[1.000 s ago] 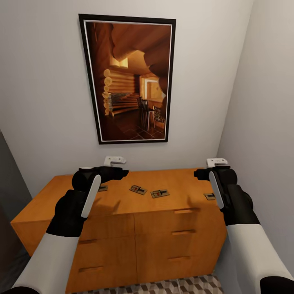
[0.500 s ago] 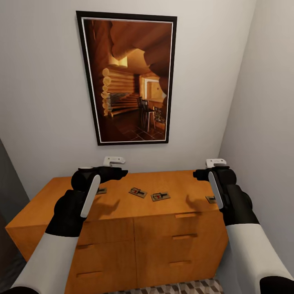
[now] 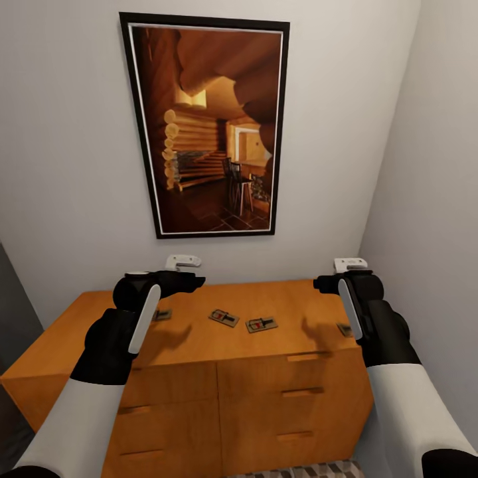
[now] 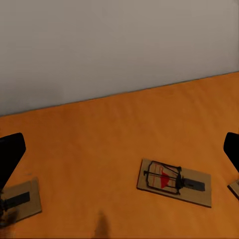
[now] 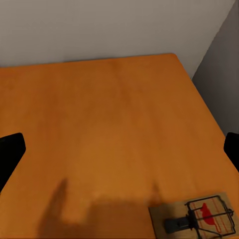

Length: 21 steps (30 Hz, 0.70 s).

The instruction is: Take the four mousetraps from the cabinet in the bathroom and place them on the bathroom floor. Make sure all four end up on the same floor surface, and ensure that at least two of them are either under or directly next to the same bathroom sink.

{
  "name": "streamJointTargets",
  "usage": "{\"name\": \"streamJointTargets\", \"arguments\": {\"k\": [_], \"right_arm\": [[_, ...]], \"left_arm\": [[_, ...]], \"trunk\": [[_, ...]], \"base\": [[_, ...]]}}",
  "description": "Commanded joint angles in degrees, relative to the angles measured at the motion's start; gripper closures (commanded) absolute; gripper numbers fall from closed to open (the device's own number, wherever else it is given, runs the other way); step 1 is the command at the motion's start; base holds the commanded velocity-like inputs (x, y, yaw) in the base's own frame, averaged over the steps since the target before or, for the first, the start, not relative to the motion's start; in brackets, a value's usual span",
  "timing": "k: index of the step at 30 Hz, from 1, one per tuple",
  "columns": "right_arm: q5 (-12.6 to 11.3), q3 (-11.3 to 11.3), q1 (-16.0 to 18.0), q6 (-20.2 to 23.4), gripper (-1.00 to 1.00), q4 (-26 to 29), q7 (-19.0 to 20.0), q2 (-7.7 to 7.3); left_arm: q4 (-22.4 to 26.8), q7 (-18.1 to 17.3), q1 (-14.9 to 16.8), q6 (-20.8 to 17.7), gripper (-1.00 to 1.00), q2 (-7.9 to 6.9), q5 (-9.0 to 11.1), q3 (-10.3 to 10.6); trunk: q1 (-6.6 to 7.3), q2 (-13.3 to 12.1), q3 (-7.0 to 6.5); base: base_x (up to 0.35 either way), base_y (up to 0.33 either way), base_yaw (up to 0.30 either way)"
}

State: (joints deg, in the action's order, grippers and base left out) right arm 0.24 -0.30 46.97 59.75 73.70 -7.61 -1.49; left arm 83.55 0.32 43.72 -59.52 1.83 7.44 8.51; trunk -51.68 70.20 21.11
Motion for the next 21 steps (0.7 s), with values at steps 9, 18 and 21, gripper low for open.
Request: {"name": "streamJointTargets", "arguments": {"k": [9, 18, 21], "right_arm": [[-0.1, 0.0, 0.0, 0.3, -1.0, 0.0, -0.1, -0.08], [-0.1, 0.0, 0.0, 0.3, -1.0, 0.0, -0.1, -0.1], [-0.2, 0.0, 0.0, 0.3, -1.0, 0.0, -0.1, -0.15]], "left_arm": [[0.0, 0.0, 0.1, -0.2, -1.0, -0.13, 0.3, 0.0], [0.0, 0.0, 0.1, -0.2, -1.0, -0.11, 0.4, 0.0], [0.0, 0.0, 0.1, -0.2, -1.0, -0.09, 0.5, 0.0]], "trunk": [[-0.02, 0.0, 0.07], [-0.02, 0.0, 0.07], [-0.02, 0.0, 0.07]], "base": [[0.063, 0.0, 0.0], [0.011, 0.0, 0.0], [0.002, 0.0, 0.0]]}}
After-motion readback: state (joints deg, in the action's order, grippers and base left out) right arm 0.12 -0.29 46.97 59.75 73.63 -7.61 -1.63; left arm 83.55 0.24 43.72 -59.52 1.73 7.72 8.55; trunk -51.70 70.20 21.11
